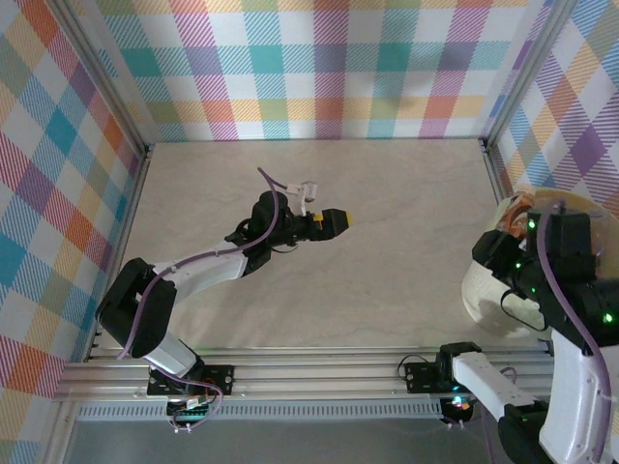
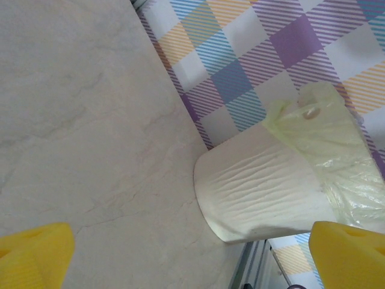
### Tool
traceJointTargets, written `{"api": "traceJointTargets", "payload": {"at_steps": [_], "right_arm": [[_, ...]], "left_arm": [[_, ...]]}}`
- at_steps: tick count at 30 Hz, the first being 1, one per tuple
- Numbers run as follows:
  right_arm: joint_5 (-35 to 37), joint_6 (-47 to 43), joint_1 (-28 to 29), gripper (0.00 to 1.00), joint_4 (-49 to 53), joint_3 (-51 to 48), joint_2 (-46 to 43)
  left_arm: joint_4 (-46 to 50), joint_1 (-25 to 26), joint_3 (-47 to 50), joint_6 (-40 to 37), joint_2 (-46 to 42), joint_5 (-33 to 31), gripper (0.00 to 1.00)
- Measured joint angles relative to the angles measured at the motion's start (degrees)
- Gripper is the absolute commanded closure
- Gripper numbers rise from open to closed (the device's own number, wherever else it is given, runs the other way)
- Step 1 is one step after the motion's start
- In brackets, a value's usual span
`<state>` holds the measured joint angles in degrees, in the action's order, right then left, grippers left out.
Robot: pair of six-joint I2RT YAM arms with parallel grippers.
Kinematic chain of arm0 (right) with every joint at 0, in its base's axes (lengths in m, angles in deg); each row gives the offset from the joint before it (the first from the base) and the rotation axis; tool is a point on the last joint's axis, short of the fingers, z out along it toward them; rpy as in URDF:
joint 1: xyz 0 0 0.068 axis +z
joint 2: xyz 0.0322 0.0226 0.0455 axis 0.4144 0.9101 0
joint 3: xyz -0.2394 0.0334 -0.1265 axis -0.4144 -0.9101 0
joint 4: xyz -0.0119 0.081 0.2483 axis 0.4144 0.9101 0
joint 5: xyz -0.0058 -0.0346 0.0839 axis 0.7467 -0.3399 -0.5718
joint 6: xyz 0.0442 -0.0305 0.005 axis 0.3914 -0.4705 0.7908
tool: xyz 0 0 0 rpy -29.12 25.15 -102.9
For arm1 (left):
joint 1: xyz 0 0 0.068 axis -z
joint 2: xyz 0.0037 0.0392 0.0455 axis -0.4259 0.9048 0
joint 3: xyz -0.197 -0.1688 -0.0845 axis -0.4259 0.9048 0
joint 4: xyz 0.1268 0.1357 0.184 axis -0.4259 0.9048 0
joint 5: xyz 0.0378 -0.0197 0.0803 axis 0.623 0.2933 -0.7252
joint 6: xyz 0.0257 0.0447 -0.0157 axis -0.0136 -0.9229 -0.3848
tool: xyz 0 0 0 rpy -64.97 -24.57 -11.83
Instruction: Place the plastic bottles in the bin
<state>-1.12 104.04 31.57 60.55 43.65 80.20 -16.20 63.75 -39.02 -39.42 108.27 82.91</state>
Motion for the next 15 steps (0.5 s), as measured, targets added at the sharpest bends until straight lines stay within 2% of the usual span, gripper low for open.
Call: {"api": "traceJointTargets", "payload": {"at_steps": [7, 10, 12, 15], "right_arm": [[-8.33, 11.72, 0.0, 0.36, -0.46, -0.22, -0.35], [-9.29, 14.64, 0.0, 0.37, -0.7, 0.22, 2.03], [-9.27, 16.24, 0.0, 0.33, -1.2, 1.03, 3.87], [-9.49, 19.41, -0.02, 0.42, -3.93, 0.22, 4.57]], "left_arm": [[-1.6, 0.02, -0.02, 1.29, 2.25, -0.02, 0.0], [-2.21, 0.02, -0.02, 1.79, 2.51, -0.15, 0.0], [-2.45, 0.02, -0.02, 1.84, 2.51, -0.24, 0.0], [-2.47, 0.02, -0.02, 1.84, 2.56, -0.52, 0.0]]}}
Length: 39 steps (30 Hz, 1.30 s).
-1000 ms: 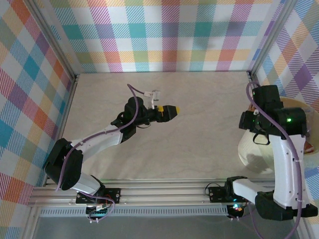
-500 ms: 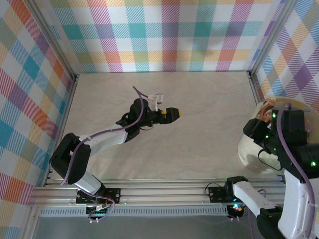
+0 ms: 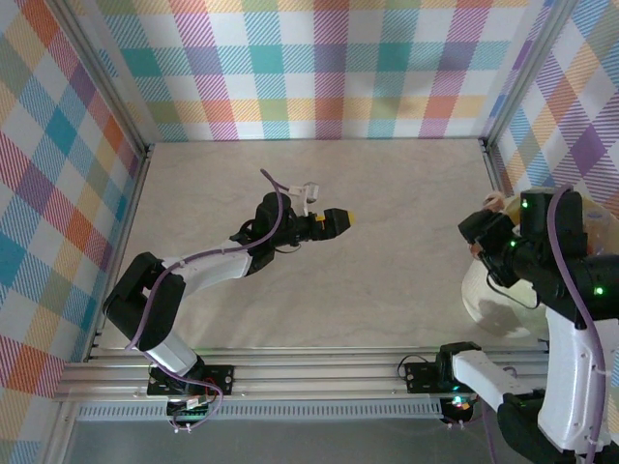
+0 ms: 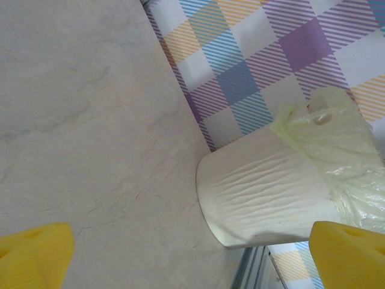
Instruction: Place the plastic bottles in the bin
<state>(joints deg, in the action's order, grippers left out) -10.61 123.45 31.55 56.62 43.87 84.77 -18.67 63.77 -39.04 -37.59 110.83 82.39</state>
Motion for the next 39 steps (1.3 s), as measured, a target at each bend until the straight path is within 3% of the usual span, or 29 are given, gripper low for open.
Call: {"api": "traceJointTargets", "payload": {"at_steps": [8, 13, 24, 32, 39], "right_arm": [[2.84, 15.8, -0.35, 0.55, -10.25, -13.42, -9.42], [5.81, 17.44, -0.37, 0.53, -13.86, -12.92, -12.46], [8.31, 15.54, -0.37, 0.51, -17.55, -4.2, -6.91], [11.56, 25.49, -0.37, 0.49, -12.74, -16.15, -15.3], [16.24, 28.35, -0.37, 0.37, -12.5, -17.55, -15.08]], "left_arm": [[0.02, 0.0, 0.0, -0.02, 0.57, -0.07, 0.0], [0.04, 0.0, 0.0, -0.02, 0.59, -0.11, 0.0], [0.68, 0.0, 0.0, -0.28, 0.59, -1.38, 0.0], [2.03, 0.0, -0.04, -0.92, 0.61, -1.53, 0.0], [2.64, 0.0, -0.04, -1.55, 0.61, -1.64, 0.0]]}}
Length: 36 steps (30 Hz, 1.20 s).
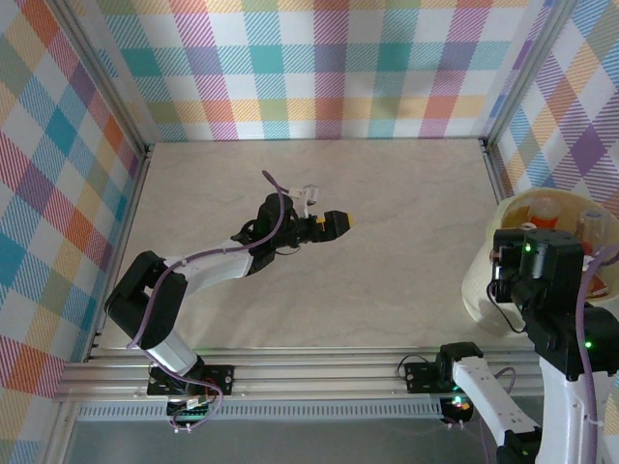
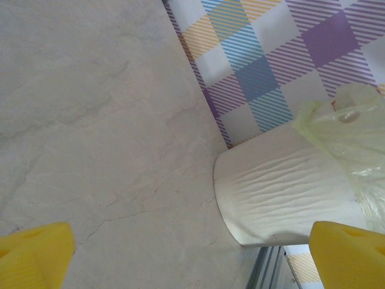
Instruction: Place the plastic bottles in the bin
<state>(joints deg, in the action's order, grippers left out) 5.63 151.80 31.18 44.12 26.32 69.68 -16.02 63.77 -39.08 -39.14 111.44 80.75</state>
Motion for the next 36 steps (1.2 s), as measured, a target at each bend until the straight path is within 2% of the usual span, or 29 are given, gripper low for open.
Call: {"api": "traceJointTargets", "payload": {"at_steps": [4, 16, 22, 23, 25, 28, 31, 36], "right_arm": [[0.92, 0.31, 0.02, 0.28, -1.86, -1.29, 0.11], [3.06, -1.4, 0.0, 0.17, -5.79, -0.96, 1.31], [2.25, -13.86, 0.0, 0.12, -13.88, 2.89, 5.86], [1.05, -16.7, 0.0, 0.0, -16.35, 2.82, 6.67], [-2.95, -23.08, 0.0, 0.0, -21.66, 2.14, 8.33], [-11.78, -31.74, 0.02, 0.0, -28.33, 1.79, 12.35], [-19.91, -38.73, 1.05, 0.0, -35.63, 0.37, 17.49], [-24.28, -51.95, 7.48, 0.0, -46.36, -7.8, 26.45]], "left_arm": [[0.44, 0.0, 0.0, 0.0, 0.02, 0.0, 0.0], [1.18, 0.04, -0.55, 0.0, 0.61, -0.39, 0.0], [1.33, 0.04, -1.09, 0.0, 0.81, -0.59, 0.0], [1.46, 0.04, -1.09, -0.02, 0.81, -0.94, 0.0], [2.29, 0.04, -1.09, -0.22, 0.7, -1.92, 0.0], [5.05, 0.04, -0.96, -1.57, -0.9, -4.59, 0.0], [9.6, 0.04, -0.37, -3.82, -5.68, -9.94, 0.0], [19.82, -0.98, -0.37, -9.18, -15.61, -25.4, 0.0]]}}
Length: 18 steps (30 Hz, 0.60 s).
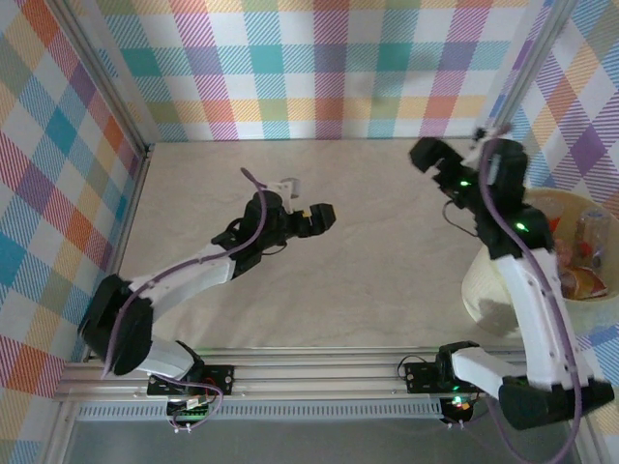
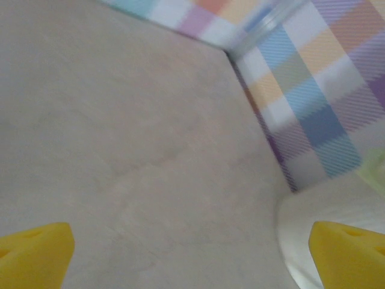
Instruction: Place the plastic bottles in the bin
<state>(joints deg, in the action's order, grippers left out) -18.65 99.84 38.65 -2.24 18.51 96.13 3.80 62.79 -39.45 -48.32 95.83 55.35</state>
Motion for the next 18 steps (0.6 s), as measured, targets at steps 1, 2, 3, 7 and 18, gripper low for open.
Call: {"api": "traceJointTargets", "payload": {"at_steps": [1, 2, 3, 7, 18], "right_arm": [[-0.09, -2.21, 0.81, 0.0, -1.18, -1.18, 1.7], [-0.04, -4.81, 1.7, 0.0, -2.89, -2.71, 3.74], [0.04, -7.13, 2.43, 0.0, -4.24, -4.07, 5.49], [1.62, -15.43, 3.89, 0.0, -10.86, -10.84, 11.47], [12.24, -28.76, 3.8, 0.0, -24.5, -24.11, 24.04]], "left_arm": [[1.73, -0.42, 0.04, -1.27, -1.44, -3.02, 0.0], [3.61, -1.29, 0.15, -2.71, -3.1, -6.54, 0.0], [4.9, -2.29, 0.35, -3.85, -4.31, -9.29, 0.0], [8.55, -9.25, 3.17, -9.14, -8.31, -21.86, 0.0], [4.94, -26.01, 11.91, -19.89, 1.62, -30.73, 0.0]]}}
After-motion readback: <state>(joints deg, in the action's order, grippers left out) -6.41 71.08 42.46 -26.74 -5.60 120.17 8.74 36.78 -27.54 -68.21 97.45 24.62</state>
